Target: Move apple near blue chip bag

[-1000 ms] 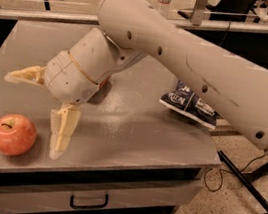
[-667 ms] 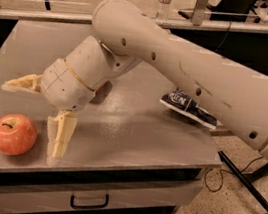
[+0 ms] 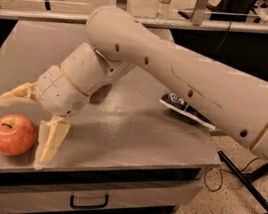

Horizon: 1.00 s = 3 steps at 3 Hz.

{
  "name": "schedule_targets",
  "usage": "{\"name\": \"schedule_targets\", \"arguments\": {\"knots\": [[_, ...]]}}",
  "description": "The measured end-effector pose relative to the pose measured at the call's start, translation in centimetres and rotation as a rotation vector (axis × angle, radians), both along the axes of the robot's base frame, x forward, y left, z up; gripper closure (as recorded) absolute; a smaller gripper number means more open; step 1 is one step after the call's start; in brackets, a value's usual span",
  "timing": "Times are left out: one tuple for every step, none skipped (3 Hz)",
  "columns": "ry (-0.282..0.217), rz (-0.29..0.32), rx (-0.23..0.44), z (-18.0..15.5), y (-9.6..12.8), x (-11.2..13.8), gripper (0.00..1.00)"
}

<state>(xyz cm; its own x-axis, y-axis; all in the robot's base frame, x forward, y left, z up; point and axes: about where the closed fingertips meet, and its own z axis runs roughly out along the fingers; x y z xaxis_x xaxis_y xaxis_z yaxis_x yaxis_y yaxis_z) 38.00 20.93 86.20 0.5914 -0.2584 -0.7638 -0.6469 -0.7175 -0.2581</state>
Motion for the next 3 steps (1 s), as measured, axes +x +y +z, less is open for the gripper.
{"name": "schedule_targets", "arguments": {"knots": [[0.033, -0.009, -0.001, -0.3, 0.7, -0.3, 0.46], [0.074, -0.013, 0.027, -0.1, 1.4, -0.6, 0.71], [0.079, -0.041, 0.063, 1.1, 0.8, 0.0, 0.93]]}}
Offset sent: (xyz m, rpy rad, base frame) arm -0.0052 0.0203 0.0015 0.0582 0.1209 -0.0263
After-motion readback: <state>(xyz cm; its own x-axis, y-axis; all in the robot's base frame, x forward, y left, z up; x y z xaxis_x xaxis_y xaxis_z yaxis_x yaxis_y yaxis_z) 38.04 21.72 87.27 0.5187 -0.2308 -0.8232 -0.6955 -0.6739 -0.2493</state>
